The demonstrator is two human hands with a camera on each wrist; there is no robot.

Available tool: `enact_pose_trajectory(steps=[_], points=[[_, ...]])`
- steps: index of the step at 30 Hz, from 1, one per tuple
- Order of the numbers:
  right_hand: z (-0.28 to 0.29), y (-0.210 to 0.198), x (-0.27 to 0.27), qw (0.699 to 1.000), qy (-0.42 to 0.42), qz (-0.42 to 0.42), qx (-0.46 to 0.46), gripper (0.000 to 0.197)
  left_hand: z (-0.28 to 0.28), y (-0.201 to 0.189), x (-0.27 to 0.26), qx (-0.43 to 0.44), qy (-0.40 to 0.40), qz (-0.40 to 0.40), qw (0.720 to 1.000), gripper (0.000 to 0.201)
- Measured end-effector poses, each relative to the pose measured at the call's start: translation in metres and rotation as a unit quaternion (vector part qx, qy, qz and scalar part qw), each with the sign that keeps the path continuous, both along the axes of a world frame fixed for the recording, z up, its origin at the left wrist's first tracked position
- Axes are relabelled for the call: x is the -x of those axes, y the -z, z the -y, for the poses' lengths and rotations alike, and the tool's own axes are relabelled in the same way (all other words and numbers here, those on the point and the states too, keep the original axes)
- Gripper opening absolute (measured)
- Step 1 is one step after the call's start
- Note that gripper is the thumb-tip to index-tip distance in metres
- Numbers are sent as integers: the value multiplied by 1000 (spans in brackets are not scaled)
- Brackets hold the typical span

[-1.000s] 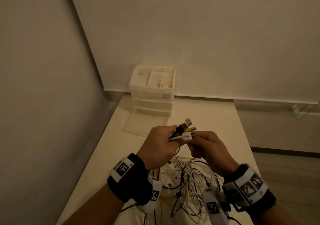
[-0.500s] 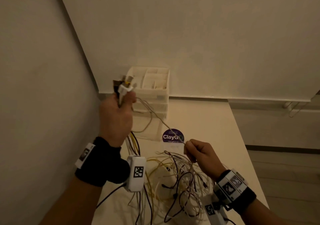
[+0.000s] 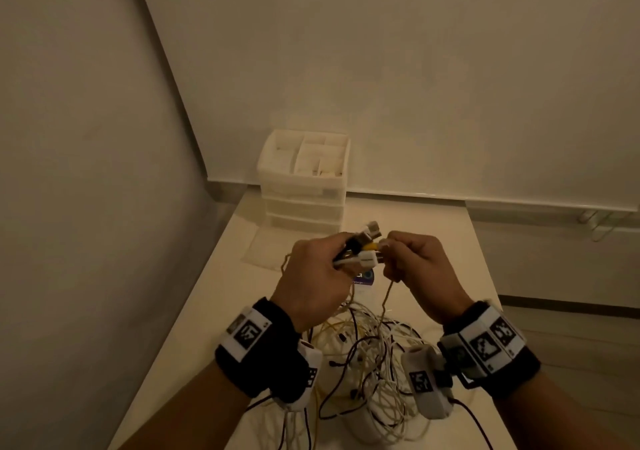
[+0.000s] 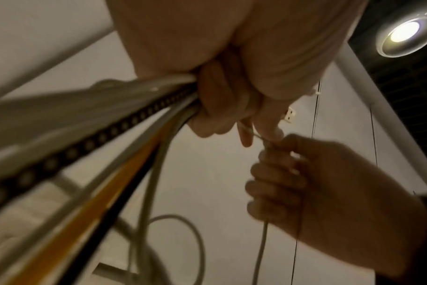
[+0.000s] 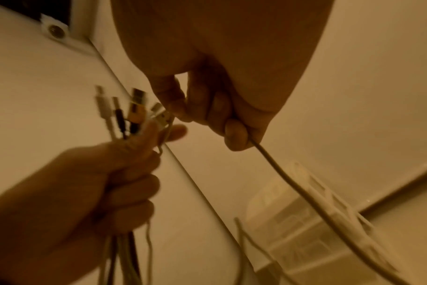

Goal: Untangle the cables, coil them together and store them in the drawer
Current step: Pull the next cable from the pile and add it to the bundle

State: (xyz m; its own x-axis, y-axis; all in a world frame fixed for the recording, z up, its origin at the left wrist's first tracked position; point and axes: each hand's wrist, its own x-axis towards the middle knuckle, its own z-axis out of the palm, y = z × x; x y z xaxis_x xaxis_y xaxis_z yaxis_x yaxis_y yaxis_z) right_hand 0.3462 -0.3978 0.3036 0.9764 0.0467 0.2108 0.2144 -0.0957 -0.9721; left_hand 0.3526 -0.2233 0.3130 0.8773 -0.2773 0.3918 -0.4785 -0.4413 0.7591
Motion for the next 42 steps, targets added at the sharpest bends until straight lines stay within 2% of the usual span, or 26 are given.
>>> enact_pose_trajectory(steps=[3,6,9,14,16,22,26,27,29,31,35,37,40,42], points=[[4,-13,7,999,-44,21,-3,39,6,-5,0,40,-26,20,999,21],[0,-7,16,997,-75,28,22,27,6,-22,0,106,-42,65,991,33],[-6,18,19,996,-64,22,50,29,0,-43,-5,159,-95,106,977,29],[1,74,19,995,-12,-39,93,32,-30,-71,-21,255,-189,155,936,10],[3,81,20,995,9,-46,91,34,-40,-73,-23,251,-209,150,933,8],[0,52,19,997,14,-38,59,43,-32,-58,-5,181,-174,69,965,12],[-6,25,18,999,-25,-20,17,34,-14,-37,8,62,-21,-30,997,27],[-7,18,17,999,-34,-12,-6,32,-10,-28,8,30,8,-53,998,23],[-6,5,15,998,-51,9,-39,35,-2,-13,10,-2,17,-56,998,11],[-5,-1,13,997,-63,19,-41,43,2,-7,12,27,-8,-37,999,7],[-4,1,24,996,-76,25,-27,30,3,-21,15,60,-35,46,997,7],[-7,14,30,997,-71,19,-10,29,1,-35,17,97,-58,67,991,12],[-7,43,32,999,-29,-14,29,34,-13,-59,8,209,-119,98,966,9],[-4,62,33,998,12,-37,52,34,-22,-72,4,224,-129,121,958,5]])
